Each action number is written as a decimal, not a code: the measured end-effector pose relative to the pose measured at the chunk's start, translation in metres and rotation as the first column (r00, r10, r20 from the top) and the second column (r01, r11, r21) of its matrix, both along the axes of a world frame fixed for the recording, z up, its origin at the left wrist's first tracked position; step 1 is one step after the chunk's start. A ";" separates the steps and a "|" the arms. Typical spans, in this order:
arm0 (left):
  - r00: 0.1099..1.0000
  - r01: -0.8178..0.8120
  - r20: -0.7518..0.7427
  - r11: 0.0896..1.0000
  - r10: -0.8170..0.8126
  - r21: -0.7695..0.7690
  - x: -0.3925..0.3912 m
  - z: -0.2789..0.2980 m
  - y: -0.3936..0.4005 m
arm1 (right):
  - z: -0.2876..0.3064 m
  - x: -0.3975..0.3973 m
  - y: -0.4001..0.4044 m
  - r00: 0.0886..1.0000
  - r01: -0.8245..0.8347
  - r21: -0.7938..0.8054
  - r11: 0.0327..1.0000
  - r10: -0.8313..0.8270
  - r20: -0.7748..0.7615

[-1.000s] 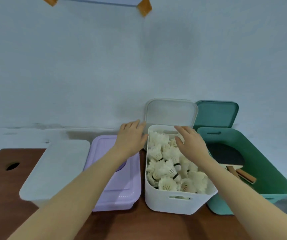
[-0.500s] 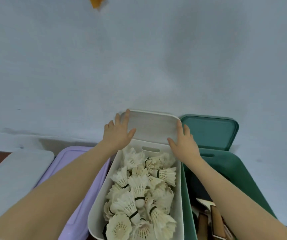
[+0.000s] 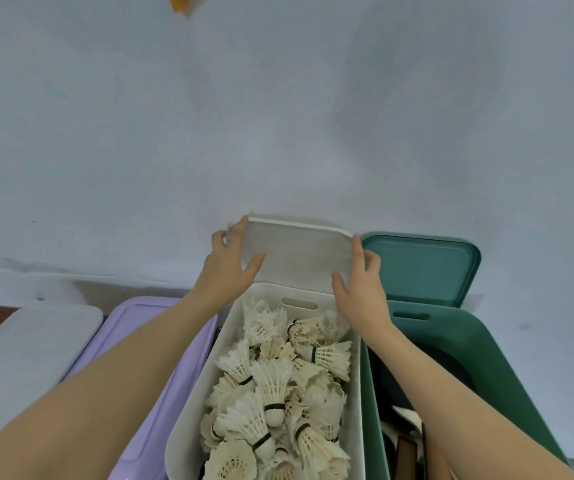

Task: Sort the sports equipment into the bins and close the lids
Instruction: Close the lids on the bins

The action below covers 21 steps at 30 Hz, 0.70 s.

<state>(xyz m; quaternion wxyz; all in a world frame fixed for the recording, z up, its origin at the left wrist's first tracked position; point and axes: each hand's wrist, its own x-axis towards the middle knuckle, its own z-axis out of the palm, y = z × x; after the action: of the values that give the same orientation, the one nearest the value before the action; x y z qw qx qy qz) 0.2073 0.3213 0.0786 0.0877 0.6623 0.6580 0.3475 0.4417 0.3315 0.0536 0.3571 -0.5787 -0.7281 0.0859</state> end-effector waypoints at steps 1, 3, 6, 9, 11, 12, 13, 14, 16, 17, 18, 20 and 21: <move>1.000 0.001 -0.002 0.999 -0.001 0.040 0.001 0.003 -0.004 | 0.004 -0.001 -0.004 1.000 -0.003 0.016 1.000 0.003 -0.015; 1.000 -0.011 0.003 0.997 0.011 0.081 0.001 0.012 -0.015 | 0.013 -0.002 -0.014 0.999 0.005 0.049 0.999 -0.002 -0.044; 0.999 -0.033 0.014 0.988 0.031 0.153 -0.002 0.024 -0.036 | 0.030 -0.005 -0.034 0.998 0.004 0.093 0.996 0.002 -0.065; 0.994 0.100 -0.060 0.974 -0.090 0.204 0.004 0.032 -0.056 | 0.047 -0.020 -0.060 0.994 -0.111 0.164 0.980 0.112 0.006; 0.994 0.096 -0.069 0.983 -0.086 0.160 0.014 0.034 -0.066 | 0.054 -0.033 -0.073 0.986 -0.138 0.193 0.971 0.116 0.121; 0.996 0.055 -0.084 0.988 -0.043 0.144 0.017 0.032 -0.070 | 0.055 -0.036 -0.077 0.986 -0.119 0.206 0.971 0.090 0.143; 0.992 0.019 -0.129 0.991 -0.002 0.135 0.018 0.030 -0.072 | 0.057 -0.038 -0.078 0.988 -0.088 0.207 0.974 0.059 0.145; 0.983 -0.011 -0.179 0.992 0.033 0.124 0.016 0.028 -0.074 | 0.059 -0.037 -0.079 0.990 -0.055 0.189 0.980 0.028 0.140; 0.968 -0.064 -0.237 0.994 0.084 0.093 0.007 0.026 -0.077 | 0.058 -0.032 -0.079 0.993 0.010 0.115 0.993 -0.023 0.112; 0.962 -0.087 -0.251 0.993 0.105 0.081 0.001 0.025 -0.078 | 0.057 -0.029 -0.079 0.994 0.025 0.073 0.997 -0.033 0.104; 0.955 -0.109 -0.269 0.992 0.123 0.067 -0.004 0.024 -0.078 | 0.056 -0.028 -0.079 0.994 0.029 0.038 0.999 -0.033 0.108; 0.940 -0.139 -0.312 0.990 0.135 0.011 -0.014 0.023 -0.076 | 0.056 -0.028 -0.075 0.993 0.025 -0.011 1.000 -0.024 0.119; 0.935 -0.146 -0.329 0.989 0.132 -0.017 -0.020 0.022 -0.073 | 0.056 -0.030 -0.071 0.992 0.016 -0.032 0.999 -0.012 0.124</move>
<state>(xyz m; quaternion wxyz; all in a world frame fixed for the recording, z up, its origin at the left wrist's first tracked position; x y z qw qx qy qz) 0.1877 0.2481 0.1007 -0.0337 0.6607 0.7155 0.2245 0.4120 0.2607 0.1096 0.3021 -0.5938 -0.7434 0.0596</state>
